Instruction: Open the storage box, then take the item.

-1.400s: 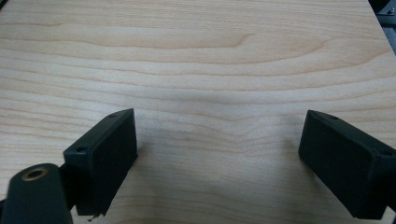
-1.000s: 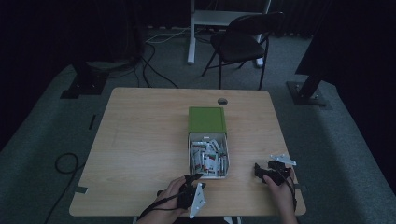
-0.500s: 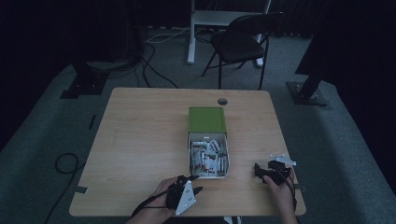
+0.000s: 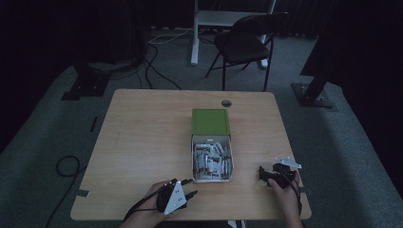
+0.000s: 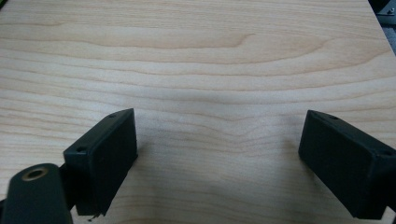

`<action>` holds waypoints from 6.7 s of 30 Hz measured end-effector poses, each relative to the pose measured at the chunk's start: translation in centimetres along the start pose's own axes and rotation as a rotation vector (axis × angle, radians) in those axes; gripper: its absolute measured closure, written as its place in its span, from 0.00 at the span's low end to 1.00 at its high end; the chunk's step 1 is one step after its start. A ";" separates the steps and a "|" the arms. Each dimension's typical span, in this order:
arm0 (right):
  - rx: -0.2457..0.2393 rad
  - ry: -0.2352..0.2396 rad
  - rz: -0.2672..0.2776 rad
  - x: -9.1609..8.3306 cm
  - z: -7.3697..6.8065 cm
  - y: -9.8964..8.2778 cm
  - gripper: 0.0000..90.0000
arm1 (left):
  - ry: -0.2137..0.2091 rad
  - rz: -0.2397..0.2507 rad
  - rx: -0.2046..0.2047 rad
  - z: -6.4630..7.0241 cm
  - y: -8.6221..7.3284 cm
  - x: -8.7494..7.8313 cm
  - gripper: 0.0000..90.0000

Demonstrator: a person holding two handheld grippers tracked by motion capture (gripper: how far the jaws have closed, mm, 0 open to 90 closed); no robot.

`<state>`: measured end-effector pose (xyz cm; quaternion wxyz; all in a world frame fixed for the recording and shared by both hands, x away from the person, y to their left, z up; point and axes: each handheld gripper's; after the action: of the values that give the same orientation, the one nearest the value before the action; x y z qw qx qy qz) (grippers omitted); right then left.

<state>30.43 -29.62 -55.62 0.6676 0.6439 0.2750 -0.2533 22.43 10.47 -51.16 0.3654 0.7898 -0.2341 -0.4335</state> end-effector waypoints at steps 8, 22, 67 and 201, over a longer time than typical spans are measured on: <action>0.000 0.000 0.000 0.0 0.0 0.0 0.12 | 0.041 0.024 -0.091 -1.7 -1.2 -1.0 0.66; 0.000 0.000 0.000 0.0 0.0 0.0 0.12 | 0.130 0.023 -0.215 -4.4 -3.5 -3.1 0.66; 0.000 0.000 0.000 0.0 0.0 0.0 0.12 | 0.416 -0.009 -0.628 -10.0 -10.9 -7.7 0.41; -0.125 0.295 0.228 -10.0 -11.5 7.4 0.16 | 0.437 -0.341 -0.833 -10.9 -15.0 -7.5 0.11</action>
<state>27.89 -18.00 -43.59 0.6831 0.6581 0.3106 -0.0613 28.71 29.09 -55.11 0.6142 0.6762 0.1734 -0.3680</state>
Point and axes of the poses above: each handheld gripper's, and its own axes: x roughly forward along the jaws, y roughly out of its top, z roughly to its right, and after that the axes turned 3 degrees about -y, right-handed
